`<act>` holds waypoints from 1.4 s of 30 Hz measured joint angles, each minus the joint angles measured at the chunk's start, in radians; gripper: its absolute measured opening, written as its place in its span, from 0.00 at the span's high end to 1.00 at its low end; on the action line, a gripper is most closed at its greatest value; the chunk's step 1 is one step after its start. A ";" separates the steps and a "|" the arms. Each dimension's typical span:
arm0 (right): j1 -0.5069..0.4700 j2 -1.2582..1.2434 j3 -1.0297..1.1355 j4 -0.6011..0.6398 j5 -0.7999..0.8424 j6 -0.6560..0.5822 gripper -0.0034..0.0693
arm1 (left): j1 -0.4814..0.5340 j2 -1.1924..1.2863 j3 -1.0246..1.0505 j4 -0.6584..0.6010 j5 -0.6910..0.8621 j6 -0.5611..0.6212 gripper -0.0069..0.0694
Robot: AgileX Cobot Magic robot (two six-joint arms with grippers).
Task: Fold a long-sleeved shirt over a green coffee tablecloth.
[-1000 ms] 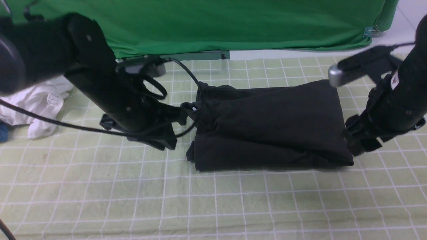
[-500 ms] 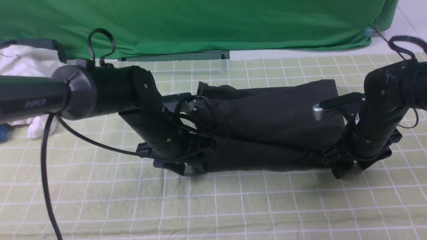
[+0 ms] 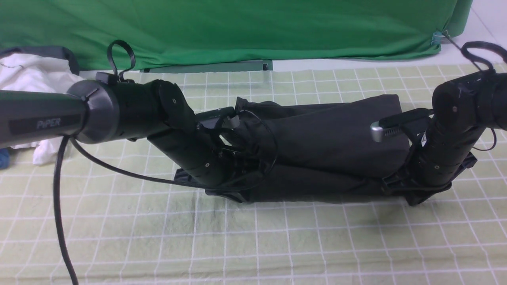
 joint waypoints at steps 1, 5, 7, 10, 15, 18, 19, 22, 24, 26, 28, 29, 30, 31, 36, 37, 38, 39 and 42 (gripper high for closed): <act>-0.001 -0.023 0.008 -0.001 0.000 0.008 0.93 | 0.000 -0.015 0.002 0.007 0.005 0.004 0.88; 0.000 -0.131 0.088 0.001 -0.027 0.052 0.94 | -0.010 -0.078 0.076 0.007 -0.005 -0.028 0.88; 0.000 -0.167 0.135 0.005 -0.045 0.059 0.94 | -0.024 -0.094 0.129 0.003 -0.014 -0.034 0.88; 0.000 -0.211 0.208 0.010 -0.067 0.081 0.94 | -0.054 -0.113 0.221 -0.039 -0.049 -0.037 0.88; 0.000 -0.223 0.281 0.011 -0.113 0.090 0.88 | -0.087 -0.127 0.284 -0.060 -0.102 -0.036 0.88; 0.000 -0.224 0.287 0.004 -0.115 0.098 0.75 | -0.088 -0.129 0.284 -0.048 -0.103 -0.036 0.88; 0.000 -0.224 0.284 0.002 -0.110 0.099 0.68 | -0.088 -0.129 0.277 -0.040 -0.097 -0.036 0.88; 0.000 -0.225 0.253 -0.001 -0.041 0.097 0.47 | -0.085 -0.129 0.240 0.002 -0.039 -0.036 0.88; 0.000 -0.230 0.224 -0.002 0.015 0.073 0.41 | -0.085 -0.129 0.201 0.040 0.021 -0.048 0.88; 0.000 -0.239 0.204 -0.002 0.072 0.044 0.40 | -0.084 -0.129 0.170 0.072 0.063 -0.066 0.88; 0.000 -0.278 0.159 -0.002 0.170 0.010 0.43 | -0.084 -0.151 0.100 0.174 0.137 -0.159 0.87; 0.000 -0.309 0.134 -0.003 0.207 -0.006 0.45 | -0.084 -0.168 0.069 0.217 0.156 -0.198 0.87; 0.000 -0.309 0.134 -0.003 0.212 -0.006 0.45 | -0.084 -0.170 0.059 0.234 0.163 -0.203 0.87; 0.000 -0.351 0.102 -0.004 0.241 -0.024 0.49 | -0.084 -0.197 0.024 0.297 0.192 -0.235 0.86; 0.000 -0.499 0.004 -0.005 0.353 -0.111 0.66 | -0.084 -0.273 -0.064 0.445 0.297 -0.262 0.81; 0.000 -0.534 -0.017 -0.005 0.378 -0.122 0.71 | -0.084 -0.284 -0.075 0.464 0.313 -0.264 0.80; 0.000 -0.569 -0.036 -0.005 0.397 -0.132 0.74 | -0.083 -0.297 -0.083 0.473 0.327 -0.267 0.79; 0.000 -0.604 -0.053 -0.005 0.409 -0.140 0.79 | -0.083 -0.308 -0.085 0.476 0.337 -0.270 0.78; 0.000 -0.692 -0.081 -0.006 0.419 -0.157 0.90 | -0.082 -0.328 -0.087 0.474 0.357 -0.272 0.76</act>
